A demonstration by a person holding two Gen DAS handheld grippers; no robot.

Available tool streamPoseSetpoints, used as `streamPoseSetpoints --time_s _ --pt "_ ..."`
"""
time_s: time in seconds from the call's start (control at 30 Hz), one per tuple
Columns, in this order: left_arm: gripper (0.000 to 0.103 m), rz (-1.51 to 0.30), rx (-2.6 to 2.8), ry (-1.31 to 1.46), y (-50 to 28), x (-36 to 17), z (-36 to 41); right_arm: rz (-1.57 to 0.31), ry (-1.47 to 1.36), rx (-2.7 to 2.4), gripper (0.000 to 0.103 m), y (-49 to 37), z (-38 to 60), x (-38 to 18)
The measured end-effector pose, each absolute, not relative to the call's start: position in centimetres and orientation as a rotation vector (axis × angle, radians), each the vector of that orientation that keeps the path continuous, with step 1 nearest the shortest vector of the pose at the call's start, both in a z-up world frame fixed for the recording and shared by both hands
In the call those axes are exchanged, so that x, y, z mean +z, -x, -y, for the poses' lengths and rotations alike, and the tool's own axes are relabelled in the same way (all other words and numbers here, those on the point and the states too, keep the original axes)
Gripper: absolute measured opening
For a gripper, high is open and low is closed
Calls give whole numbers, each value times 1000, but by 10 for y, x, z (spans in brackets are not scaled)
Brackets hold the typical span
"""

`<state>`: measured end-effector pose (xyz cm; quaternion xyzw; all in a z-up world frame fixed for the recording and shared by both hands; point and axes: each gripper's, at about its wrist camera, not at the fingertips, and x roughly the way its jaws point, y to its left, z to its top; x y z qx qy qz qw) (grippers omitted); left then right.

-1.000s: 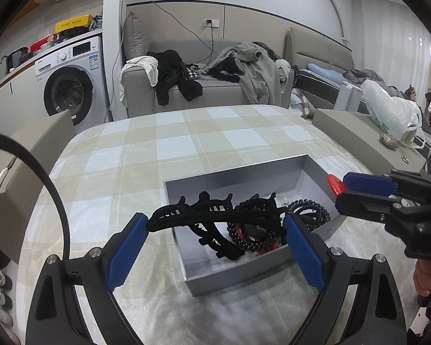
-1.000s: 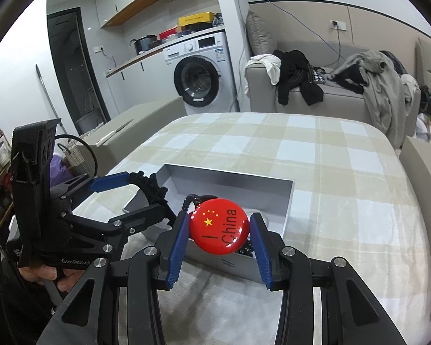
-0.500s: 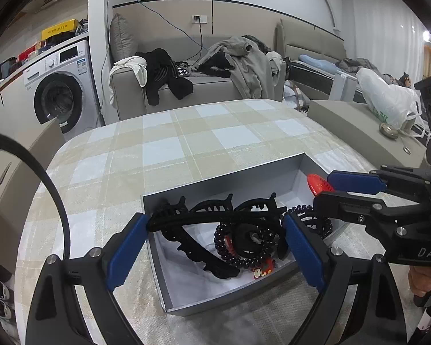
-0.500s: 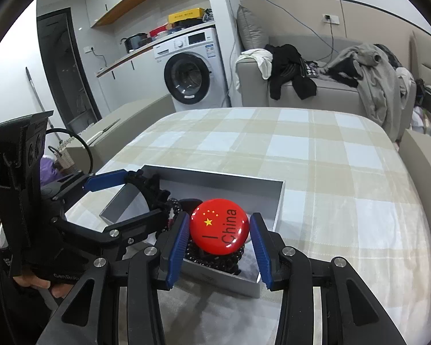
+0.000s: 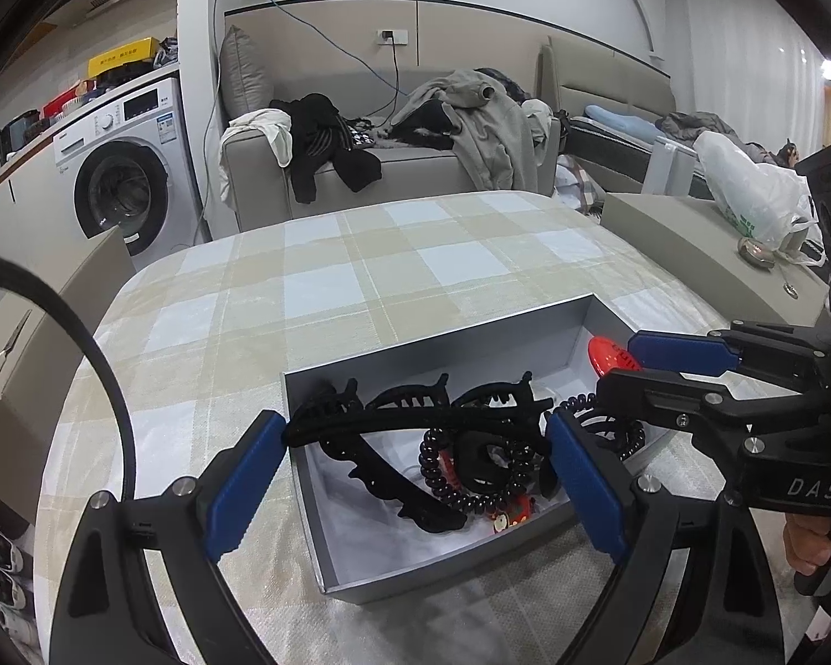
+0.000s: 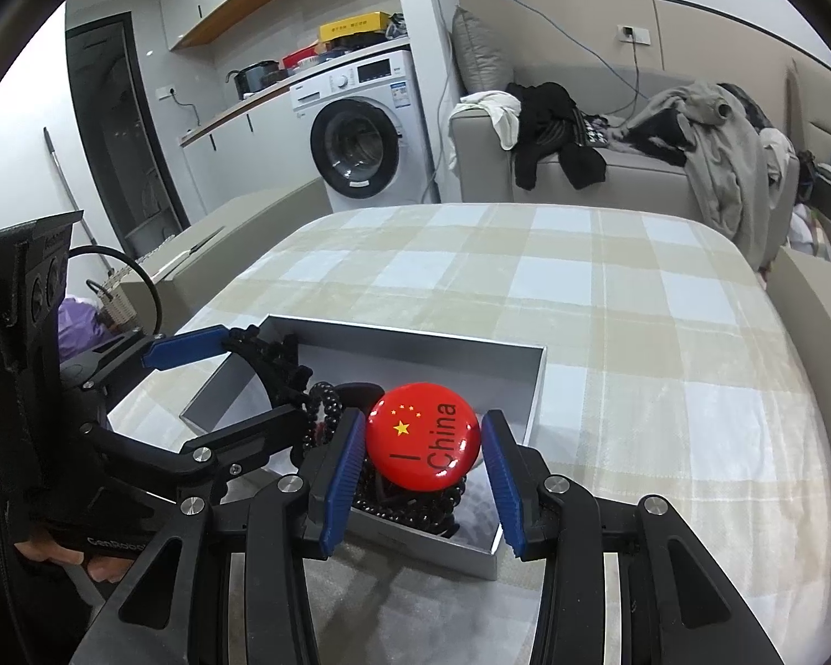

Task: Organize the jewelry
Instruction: 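Carry the black comb and red badge into the grey box with both grippers, then open both grippers to release the comb and badge, then withdraw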

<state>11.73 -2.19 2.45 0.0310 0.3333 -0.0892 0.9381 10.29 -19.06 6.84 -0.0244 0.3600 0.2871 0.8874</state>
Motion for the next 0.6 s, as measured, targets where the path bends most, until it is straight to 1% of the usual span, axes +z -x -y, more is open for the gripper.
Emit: streamPoseSetpoints --time_s 0.6 --pt "92 -684 -159 -39 -116 25 18 -745 49 591 42 -101 190 69"
